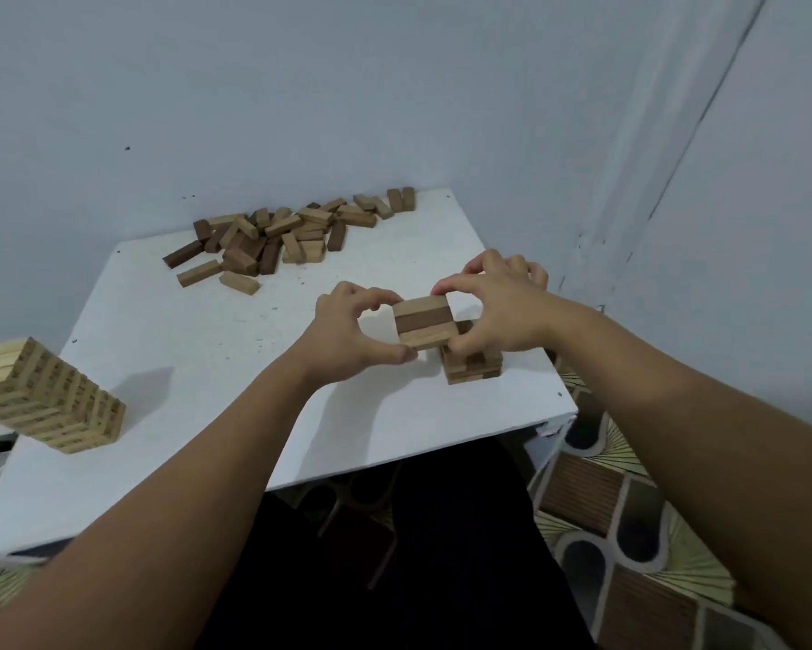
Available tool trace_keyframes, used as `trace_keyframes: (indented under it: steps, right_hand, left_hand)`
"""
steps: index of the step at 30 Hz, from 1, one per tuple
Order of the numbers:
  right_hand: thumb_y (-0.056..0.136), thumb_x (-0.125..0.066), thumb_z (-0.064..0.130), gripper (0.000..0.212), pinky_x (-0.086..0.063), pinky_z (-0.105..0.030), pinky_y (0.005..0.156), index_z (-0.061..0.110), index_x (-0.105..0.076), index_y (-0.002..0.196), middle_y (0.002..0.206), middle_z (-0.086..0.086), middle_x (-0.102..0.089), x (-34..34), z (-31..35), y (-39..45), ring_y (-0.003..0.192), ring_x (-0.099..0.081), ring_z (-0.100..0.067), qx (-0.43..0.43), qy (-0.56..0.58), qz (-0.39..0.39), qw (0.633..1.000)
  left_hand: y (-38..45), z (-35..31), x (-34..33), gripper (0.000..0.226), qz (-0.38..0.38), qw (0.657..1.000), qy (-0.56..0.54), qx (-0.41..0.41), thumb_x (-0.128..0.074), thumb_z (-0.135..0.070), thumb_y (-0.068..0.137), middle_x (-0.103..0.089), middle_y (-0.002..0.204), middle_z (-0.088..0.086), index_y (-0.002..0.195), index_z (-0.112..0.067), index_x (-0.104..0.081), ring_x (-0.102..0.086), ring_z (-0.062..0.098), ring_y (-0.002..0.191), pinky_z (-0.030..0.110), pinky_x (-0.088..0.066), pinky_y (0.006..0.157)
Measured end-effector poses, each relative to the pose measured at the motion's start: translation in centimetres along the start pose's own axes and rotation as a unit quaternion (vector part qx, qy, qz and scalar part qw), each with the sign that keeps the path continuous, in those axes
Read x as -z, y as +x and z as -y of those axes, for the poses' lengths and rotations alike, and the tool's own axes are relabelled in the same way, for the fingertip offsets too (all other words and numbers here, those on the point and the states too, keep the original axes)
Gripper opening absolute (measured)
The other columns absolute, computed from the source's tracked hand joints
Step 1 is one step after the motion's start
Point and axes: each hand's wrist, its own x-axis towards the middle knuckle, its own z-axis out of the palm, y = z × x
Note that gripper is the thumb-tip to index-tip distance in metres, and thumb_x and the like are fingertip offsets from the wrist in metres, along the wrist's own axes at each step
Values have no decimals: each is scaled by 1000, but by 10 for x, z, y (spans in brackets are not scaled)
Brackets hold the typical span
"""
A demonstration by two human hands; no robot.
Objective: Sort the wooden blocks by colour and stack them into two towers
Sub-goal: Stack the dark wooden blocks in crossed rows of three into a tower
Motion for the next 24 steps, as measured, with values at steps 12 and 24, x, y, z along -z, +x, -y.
trace_keyframes:
  steps: [12,24]
  right_hand:
    - [75,-79,53,73,-16,-42,111,59,-45,139,135,8,-32,0,-48,-20,116,-20,-14,-24,39,43,998]
    - [76,-80,47,74,-22,-39,98,58,-43,139,140,6,-36,-5,-55,-16,121,-28,-19,-23,61,82,995]
  left_hand:
    - [11,-21,-38,62,35,999,11,6,-94,-45,68,-46,122,-7,123,-47,-65,-36,18,125,40,-39,105]
    - [9,-17,-42,69,71,996,-30,37,-89,-55,58,-47,127,-7,122,-49,-64,-45,18,121,39,-44,100]
